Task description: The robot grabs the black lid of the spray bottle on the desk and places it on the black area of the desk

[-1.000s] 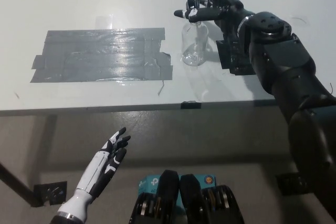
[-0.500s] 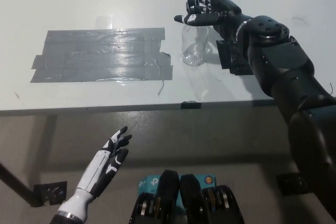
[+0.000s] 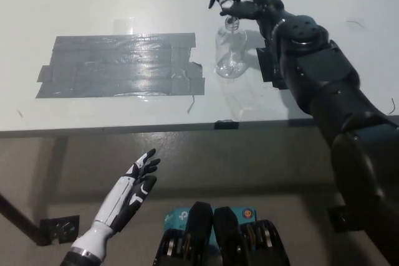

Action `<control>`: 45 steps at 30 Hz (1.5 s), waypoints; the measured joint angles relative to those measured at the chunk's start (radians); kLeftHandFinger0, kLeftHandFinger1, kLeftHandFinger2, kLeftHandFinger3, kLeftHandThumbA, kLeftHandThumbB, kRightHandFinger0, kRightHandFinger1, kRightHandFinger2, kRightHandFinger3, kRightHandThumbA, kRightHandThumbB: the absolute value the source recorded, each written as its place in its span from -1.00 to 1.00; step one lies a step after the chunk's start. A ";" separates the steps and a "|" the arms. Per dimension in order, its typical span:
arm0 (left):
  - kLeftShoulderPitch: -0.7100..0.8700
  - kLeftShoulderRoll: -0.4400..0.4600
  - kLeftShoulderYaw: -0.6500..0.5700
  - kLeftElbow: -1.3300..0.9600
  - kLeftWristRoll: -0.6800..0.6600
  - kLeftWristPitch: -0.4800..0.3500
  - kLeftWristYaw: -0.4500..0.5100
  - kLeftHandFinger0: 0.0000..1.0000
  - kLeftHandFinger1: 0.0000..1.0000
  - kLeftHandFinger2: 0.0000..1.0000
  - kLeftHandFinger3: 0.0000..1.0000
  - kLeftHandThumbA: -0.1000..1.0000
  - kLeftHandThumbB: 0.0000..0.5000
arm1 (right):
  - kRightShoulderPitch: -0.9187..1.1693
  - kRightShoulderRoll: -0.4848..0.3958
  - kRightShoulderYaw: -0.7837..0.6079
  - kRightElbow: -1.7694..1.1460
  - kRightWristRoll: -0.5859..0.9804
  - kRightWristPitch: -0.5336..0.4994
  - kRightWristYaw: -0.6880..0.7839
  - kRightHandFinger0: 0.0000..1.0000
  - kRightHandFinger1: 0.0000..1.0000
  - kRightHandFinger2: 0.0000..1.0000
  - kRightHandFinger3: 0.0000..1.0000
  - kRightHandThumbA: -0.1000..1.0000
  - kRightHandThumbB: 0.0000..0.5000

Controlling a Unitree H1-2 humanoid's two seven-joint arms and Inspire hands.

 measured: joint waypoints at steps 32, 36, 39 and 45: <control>-0.017 0.016 -0.016 0.010 0.022 -0.013 -0.006 0.66 0.70 0.81 1.00 1.00 -0.96 | -0.111 -0.043 -0.301 -0.335 0.230 -0.024 -0.089 -1.00 -0.40 0.52 0.71 -1.00 -0.62; -0.016 0.016 -0.015 0.010 0.022 -0.013 -0.006 0.65 0.68 0.80 1.00 1.00 -0.93 | -0.129 -0.072 -0.356 -0.362 0.277 0.011 -0.113 -1.00 -0.48 0.56 0.83 -1.00 -0.62; -0.015 0.016 -0.015 0.010 0.022 -0.013 -0.006 0.63 0.66 0.79 1.00 1.00 -0.96 | -0.131 -0.097 -0.370 -0.363 0.298 0.030 -0.130 -1.00 -0.39 0.53 0.58 -1.00 -0.70; -0.008 0.016 -0.012 0.010 0.022 -0.016 -0.006 0.61 0.66 0.80 1.00 1.00 -0.96 | -0.100 -0.150 -0.221 -0.295 0.246 0.000 -0.134 -1.00 -0.09 0.61 0.52 -1.00 -0.49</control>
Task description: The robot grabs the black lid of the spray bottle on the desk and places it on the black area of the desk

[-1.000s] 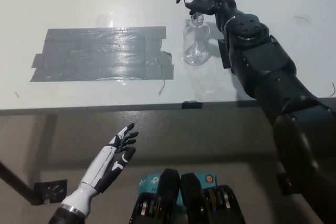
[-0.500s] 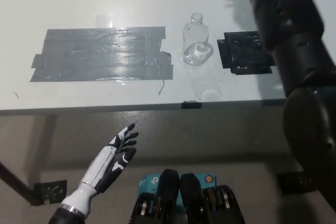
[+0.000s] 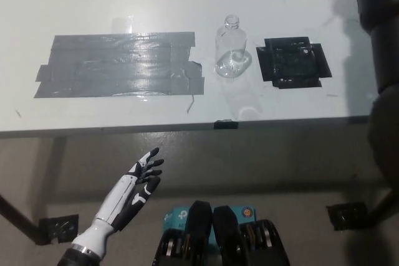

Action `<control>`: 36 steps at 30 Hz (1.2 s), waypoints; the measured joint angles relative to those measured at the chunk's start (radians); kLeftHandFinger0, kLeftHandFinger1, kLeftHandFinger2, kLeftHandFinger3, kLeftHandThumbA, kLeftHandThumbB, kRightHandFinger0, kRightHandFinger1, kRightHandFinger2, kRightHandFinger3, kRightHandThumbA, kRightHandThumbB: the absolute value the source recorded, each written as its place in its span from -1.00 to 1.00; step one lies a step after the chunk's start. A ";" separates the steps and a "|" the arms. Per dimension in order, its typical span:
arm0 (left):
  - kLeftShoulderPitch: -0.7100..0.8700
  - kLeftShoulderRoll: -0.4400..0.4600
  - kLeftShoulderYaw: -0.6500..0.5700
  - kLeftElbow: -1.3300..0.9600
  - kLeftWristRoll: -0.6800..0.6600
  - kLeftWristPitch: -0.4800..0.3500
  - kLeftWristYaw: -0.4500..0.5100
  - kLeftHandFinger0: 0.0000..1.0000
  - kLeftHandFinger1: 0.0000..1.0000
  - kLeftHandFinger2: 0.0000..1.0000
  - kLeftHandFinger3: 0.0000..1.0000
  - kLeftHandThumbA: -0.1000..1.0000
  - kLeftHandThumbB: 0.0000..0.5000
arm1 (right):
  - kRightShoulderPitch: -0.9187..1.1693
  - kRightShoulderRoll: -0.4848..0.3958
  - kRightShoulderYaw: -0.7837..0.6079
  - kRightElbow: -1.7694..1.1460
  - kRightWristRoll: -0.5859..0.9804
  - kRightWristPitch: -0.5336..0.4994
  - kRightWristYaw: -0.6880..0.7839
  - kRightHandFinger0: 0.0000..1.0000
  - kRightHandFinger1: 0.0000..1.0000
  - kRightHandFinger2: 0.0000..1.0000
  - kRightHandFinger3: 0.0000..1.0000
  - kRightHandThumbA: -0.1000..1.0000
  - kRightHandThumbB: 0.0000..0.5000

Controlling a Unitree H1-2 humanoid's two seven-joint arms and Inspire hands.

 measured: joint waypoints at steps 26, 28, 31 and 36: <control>0.007 -0.001 0.011 0.001 -0.001 0.002 0.000 0.59 0.62 0.78 1.00 1.00 -0.93 | 0.226 -0.093 0.985 0.284 -0.529 -0.098 -0.016 1.00 1.00 1.00 1.00 0.20 1.00; 0.007 -0.001 0.012 0.001 -0.001 0.002 0.000 0.58 0.61 0.78 1.00 1.00 -0.90 | 0.201 -0.114 1.019 0.285 -0.565 -0.097 0.010 1.00 1.00 1.00 1.00 0.29 1.00; 0.007 -0.001 0.012 0.001 -0.001 0.002 0.000 0.58 0.60 0.77 1.00 1.00 -0.87 | 0.171 -0.140 1.029 0.284 -0.596 -0.096 0.049 1.00 1.00 1.00 1.00 0.40 1.00; 0.001 -0.001 0.012 0.002 -0.001 0.001 0.000 0.56 0.57 0.75 1.00 1.00 -0.88 | 0.148 -0.175 0.990 0.268 -0.605 -0.096 0.103 1.00 1.00 1.00 1.00 0.45 1.00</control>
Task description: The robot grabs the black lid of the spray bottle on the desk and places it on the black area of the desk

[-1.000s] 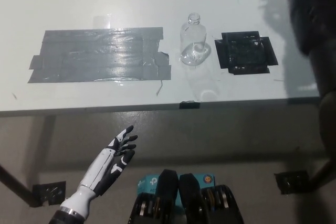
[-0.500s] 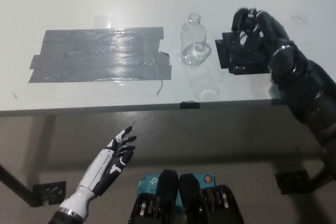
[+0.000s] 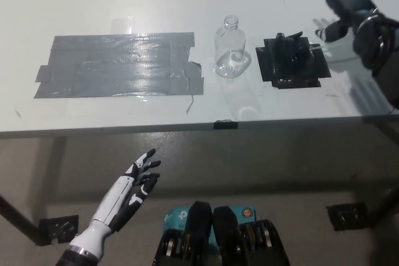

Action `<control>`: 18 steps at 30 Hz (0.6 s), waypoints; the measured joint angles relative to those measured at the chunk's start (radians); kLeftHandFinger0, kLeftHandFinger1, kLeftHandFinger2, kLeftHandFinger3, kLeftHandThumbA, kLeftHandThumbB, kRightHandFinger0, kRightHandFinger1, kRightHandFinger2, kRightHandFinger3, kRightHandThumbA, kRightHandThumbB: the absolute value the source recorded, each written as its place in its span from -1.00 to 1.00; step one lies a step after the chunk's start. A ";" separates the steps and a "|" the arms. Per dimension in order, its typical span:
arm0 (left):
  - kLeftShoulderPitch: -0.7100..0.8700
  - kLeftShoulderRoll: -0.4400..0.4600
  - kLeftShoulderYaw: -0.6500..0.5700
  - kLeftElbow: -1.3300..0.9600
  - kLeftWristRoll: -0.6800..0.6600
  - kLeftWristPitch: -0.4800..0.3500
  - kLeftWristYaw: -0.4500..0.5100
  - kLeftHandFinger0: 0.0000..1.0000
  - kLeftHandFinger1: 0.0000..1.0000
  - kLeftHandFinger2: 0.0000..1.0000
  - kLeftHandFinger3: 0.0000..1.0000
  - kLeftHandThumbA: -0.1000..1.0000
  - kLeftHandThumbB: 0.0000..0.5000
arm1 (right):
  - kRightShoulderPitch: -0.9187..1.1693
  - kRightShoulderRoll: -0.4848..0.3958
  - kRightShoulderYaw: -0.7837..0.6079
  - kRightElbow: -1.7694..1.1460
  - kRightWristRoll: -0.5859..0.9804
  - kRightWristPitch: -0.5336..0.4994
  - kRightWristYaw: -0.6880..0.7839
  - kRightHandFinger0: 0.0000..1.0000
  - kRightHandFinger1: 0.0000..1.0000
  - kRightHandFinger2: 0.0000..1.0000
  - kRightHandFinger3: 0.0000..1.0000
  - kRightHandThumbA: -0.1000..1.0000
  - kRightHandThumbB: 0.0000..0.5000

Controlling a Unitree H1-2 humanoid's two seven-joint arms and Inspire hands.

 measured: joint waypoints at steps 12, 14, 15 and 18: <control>-0.024 -0.001 0.000 0.010 0.000 0.000 0.000 0.65 0.74 0.92 1.00 1.00 -0.92 | 0.031 -0.060 -0.235 -0.343 0.056 -0.004 0.100 1.00 1.00 1.00 1.00 1.00 0.95; -0.025 -0.002 0.000 0.015 0.000 0.001 0.000 0.77 0.85 1.00 1.00 1.00 -0.84 | 0.060 -0.060 -0.252 -0.411 0.060 0.003 0.104 1.00 1.00 1.00 1.00 1.00 0.86; -0.025 -0.003 0.000 0.019 0.000 0.002 0.000 0.86 0.94 1.00 1.00 1.00 -0.74 | 0.093 -0.059 -0.264 -0.468 0.062 0.008 0.108 1.00 1.00 1.00 1.00 0.98 0.84; -0.025 -0.004 0.000 0.028 0.000 0.004 0.000 0.97 1.00 1.00 1.00 1.00 -0.69 | 0.189 -0.058 -0.282 -0.591 0.073 0.017 0.114 1.00 1.00 1.00 1.00 0.86 0.76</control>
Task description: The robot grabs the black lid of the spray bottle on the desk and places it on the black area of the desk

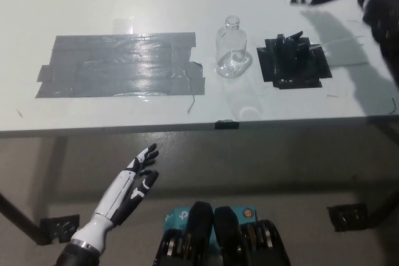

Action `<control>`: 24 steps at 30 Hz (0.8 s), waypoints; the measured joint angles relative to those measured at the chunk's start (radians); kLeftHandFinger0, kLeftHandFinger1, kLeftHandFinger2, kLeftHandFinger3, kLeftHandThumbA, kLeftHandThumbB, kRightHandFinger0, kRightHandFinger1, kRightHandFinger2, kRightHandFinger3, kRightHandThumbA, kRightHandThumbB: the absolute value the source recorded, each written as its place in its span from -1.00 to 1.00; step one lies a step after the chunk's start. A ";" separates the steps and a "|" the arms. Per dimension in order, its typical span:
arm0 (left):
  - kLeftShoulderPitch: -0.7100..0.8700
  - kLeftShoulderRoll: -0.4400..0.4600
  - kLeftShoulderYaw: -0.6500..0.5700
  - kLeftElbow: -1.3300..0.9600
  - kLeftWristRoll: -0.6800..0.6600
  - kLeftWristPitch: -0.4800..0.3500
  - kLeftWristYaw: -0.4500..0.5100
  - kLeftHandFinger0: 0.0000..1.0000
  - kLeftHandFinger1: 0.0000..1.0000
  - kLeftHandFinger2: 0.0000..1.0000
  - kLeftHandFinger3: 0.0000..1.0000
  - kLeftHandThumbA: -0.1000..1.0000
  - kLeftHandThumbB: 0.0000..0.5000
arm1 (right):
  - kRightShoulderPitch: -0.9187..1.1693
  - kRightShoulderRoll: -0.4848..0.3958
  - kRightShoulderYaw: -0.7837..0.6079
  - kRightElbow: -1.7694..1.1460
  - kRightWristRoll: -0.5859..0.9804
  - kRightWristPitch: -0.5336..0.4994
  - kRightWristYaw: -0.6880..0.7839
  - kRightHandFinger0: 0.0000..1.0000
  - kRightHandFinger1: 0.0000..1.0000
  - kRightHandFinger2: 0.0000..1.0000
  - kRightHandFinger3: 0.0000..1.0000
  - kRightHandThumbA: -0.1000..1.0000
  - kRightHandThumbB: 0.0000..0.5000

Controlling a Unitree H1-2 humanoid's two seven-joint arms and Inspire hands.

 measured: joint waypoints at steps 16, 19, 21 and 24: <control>0.025 -0.007 0.001 0.009 -0.001 0.005 0.000 1.00 1.00 1.00 1.00 1.00 -0.68 | 0.685 0.070 -0.062 -0.606 0.058 0.042 0.003 1.00 1.00 1.00 1.00 0.69 0.42; 0.044 -0.012 0.002 0.008 -0.002 0.005 0.000 1.00 1.00 1.00 1.00 1.00 -0.69 | 0.785 0.080 -0.080 -0.707 0.072 0.046 0.003 1.00 1.00 1.00 1.00 0.67 0.41; 0.063 -0.017 0.002 0.008 -0.004 0.005 0.000 1.00 1.00 1.00 1.00 1.00 -0.70 | 0.849 0.090 -0.097 -0.774 0.085 0.051 0.003 1.00 1.00 1.00 1.00 0.62 0.44; 0.098 -0.031 0.006 0.005 -0.010 0.004 0.001 1.00 1.00 1.00 1.00 1.00 -0.68 | 0.949 0.121 -0.156 -0.896 0.122 0.055 0.001 1.00 1.00 1.00 1.00 0.60 0.43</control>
